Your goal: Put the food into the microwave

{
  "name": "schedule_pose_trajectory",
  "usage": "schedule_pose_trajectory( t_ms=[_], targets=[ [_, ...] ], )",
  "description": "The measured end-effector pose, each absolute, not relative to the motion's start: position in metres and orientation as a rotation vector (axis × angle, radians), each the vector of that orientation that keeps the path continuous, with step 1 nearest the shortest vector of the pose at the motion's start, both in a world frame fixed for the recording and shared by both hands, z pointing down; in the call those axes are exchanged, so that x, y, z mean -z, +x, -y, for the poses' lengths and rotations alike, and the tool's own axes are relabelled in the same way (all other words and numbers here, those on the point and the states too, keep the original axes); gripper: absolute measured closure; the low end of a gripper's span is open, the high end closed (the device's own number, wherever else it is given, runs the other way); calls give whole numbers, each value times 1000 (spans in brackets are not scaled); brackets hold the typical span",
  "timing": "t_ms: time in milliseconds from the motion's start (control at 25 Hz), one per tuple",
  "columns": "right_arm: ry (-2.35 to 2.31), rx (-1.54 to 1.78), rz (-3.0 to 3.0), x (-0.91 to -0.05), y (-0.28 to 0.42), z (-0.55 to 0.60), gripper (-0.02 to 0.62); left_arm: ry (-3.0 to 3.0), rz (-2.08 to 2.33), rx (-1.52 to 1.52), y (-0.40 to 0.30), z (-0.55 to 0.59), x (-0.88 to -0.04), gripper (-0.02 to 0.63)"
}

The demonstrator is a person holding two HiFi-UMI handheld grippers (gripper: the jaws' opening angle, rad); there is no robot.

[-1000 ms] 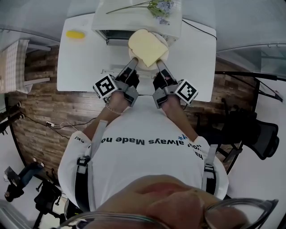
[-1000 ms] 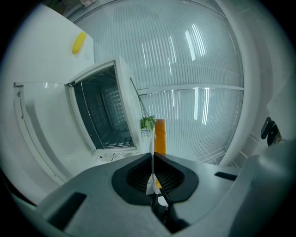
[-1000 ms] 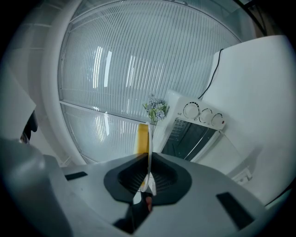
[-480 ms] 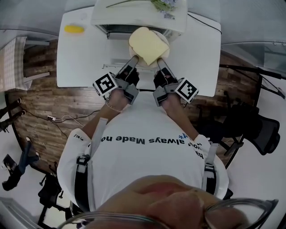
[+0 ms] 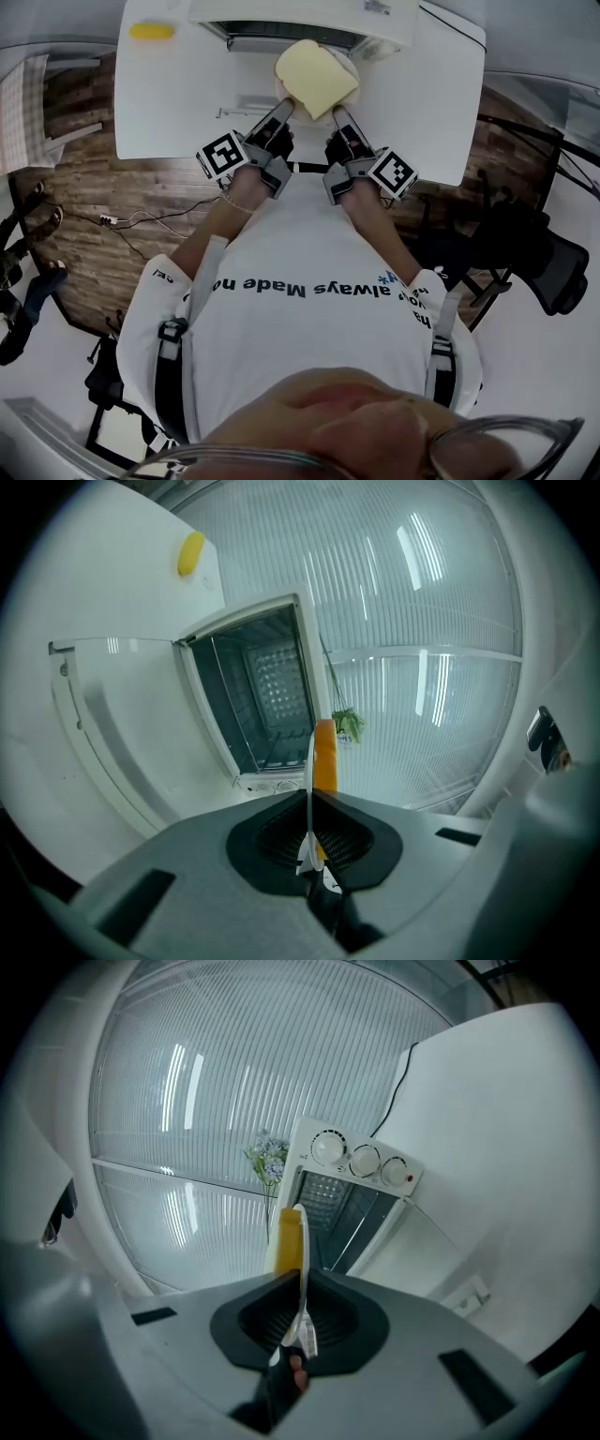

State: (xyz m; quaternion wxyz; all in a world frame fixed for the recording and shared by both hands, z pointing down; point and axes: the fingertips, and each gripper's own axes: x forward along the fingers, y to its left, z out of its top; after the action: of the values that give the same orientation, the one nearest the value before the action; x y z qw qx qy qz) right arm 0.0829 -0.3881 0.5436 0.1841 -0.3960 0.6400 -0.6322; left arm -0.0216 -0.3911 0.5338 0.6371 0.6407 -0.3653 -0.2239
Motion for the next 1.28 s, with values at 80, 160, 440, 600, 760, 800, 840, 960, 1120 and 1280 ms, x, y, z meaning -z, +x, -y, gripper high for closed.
schedule_pose_trajectory(
  t_ms=[80,160,440,600,760,800,840,960,1120,1280],
  targets=[
    [-1139,1803,-1801,-555,81,389,571,1471,850,485,-26,392,-545,588],
    [-1156,1814,-1797,-565,81,390,571,1477,857,470,-28,394,-555,588],
    [-1120,1817,-1776,-591,71,412,571,1462,854,468,-34,413,-585,588],
    [-1142,1819,-1783,-606,69,423,571,1467,865,451,-37,424,-600,588],
    [-1155,1823,-1767,-618,67,430,571,1458,859,445,-38,433,-612,588],
    [-1162,1825,-1763,-620,68,429,571,1459,856,443,-37,432,-613,588],
    [-1172,1828,-1759,-621,70,426,571,1462,855,440,-36,431,-613,588],
    [-1177,1823,-1762,-627,70,433,571,1470,860,432,-37,437,-621,588],
    [-1191,1825,-1760,-641,66,447,571,1460,871,425,-40,451,-636,587],
    [-1200,1830,-1757,-656,63,460,571,1442,880,421,-42,462,-653,587]
  ],
)
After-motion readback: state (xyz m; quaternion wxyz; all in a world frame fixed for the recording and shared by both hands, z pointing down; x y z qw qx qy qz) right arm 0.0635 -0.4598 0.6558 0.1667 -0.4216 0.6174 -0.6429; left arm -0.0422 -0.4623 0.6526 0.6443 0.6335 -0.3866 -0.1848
